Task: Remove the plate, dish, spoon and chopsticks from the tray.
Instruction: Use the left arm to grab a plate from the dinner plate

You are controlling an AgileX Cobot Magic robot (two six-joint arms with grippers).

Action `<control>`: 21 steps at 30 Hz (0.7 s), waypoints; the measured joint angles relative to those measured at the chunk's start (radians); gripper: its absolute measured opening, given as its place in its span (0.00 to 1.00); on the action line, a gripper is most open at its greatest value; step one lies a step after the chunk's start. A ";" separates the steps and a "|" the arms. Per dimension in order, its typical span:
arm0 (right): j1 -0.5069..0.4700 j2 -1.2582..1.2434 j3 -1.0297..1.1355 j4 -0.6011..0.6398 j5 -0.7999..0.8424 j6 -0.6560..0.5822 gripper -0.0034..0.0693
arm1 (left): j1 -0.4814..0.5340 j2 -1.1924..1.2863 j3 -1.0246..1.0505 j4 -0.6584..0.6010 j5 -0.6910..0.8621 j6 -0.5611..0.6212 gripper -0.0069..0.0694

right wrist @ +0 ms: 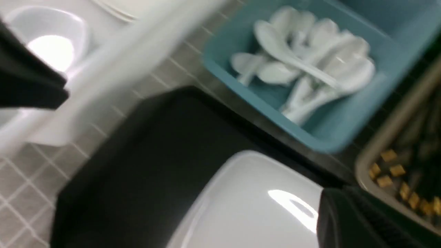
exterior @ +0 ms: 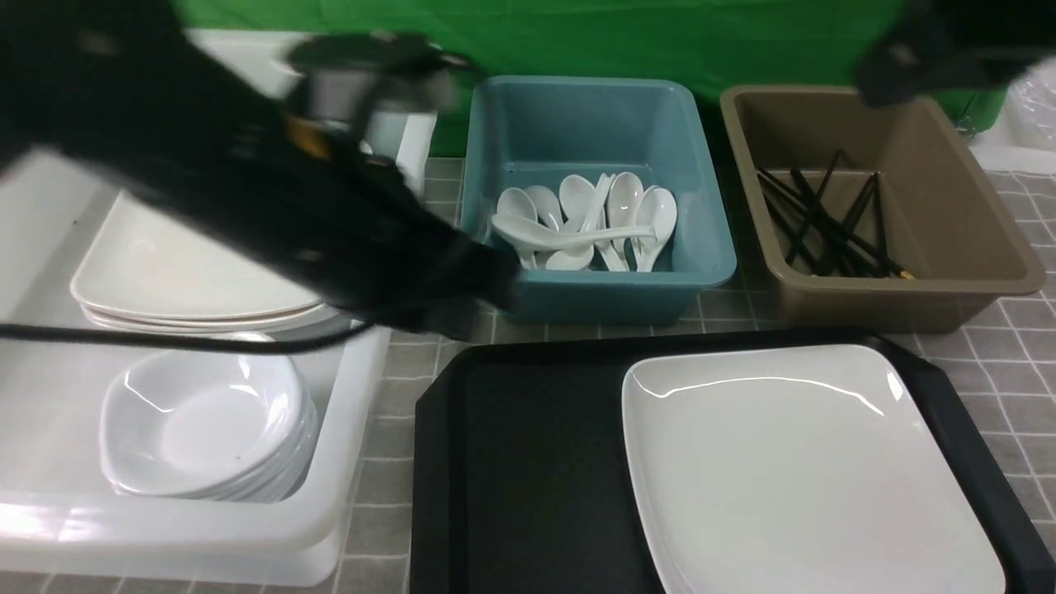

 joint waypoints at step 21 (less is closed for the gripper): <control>-0.179 -0.485 0.549 -0.008 -0.002 -0.002 0.10 | -0.078 0.669 -0.356 -0.083 -0.135 -0.045 0.68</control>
